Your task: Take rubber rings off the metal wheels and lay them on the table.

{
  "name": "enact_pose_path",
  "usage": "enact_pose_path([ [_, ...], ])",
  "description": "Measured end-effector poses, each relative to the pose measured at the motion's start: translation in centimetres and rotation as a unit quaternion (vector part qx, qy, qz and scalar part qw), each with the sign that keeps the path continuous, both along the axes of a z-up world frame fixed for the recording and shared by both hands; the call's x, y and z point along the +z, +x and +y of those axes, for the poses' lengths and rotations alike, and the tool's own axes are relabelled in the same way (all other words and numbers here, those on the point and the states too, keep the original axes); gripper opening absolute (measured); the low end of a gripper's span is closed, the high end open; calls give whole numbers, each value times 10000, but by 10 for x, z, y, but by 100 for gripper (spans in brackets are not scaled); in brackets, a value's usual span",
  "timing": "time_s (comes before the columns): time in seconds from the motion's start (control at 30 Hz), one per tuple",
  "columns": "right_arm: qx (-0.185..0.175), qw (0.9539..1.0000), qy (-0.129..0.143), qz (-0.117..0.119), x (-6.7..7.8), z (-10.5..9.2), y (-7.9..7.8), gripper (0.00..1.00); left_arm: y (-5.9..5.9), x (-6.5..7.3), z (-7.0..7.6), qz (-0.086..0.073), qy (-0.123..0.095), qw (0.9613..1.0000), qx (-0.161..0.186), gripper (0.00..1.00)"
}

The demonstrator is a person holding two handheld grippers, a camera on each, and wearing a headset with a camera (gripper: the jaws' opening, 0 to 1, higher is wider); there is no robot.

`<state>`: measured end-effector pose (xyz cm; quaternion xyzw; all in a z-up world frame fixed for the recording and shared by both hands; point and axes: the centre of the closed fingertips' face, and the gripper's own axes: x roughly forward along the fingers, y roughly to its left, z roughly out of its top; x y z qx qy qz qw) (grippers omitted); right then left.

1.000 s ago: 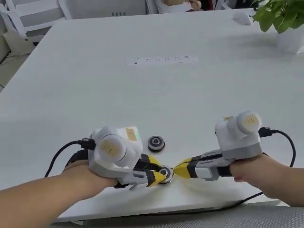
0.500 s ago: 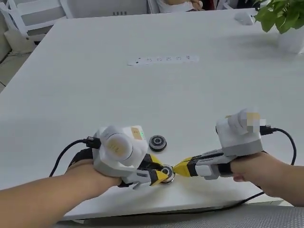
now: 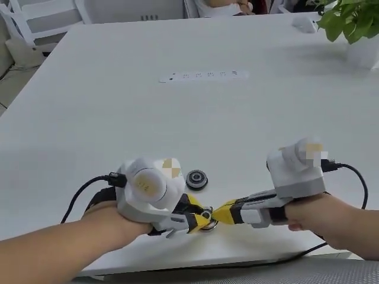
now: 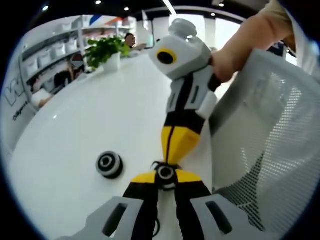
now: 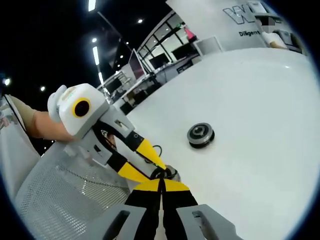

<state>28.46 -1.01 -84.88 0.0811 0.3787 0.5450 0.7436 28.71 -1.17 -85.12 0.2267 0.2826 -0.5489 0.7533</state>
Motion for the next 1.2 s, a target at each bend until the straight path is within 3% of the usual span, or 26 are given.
enact_pose_path([
  [0.77, -15, 9995, 327, 39, 8, 1, -4, 0, -1, 0, -2, -8, -35, 10000, 10, 11],
  [0.87, 263, 9991, 341, 16, 11, 7, -15, 0, -1, 0, -2, -15, -41, 10000, 15, 11],
  [0.9, 279, 9992, 289, -69, 10, 7, -15, 0, -1, 0, -2, -15, -41, 10000, 15, 11],
  [1.2, -42, 9994, 332, -69, 9, -3, -2, 0, 0, 0, -2, -26, -76, 10000, 15, 12],
])
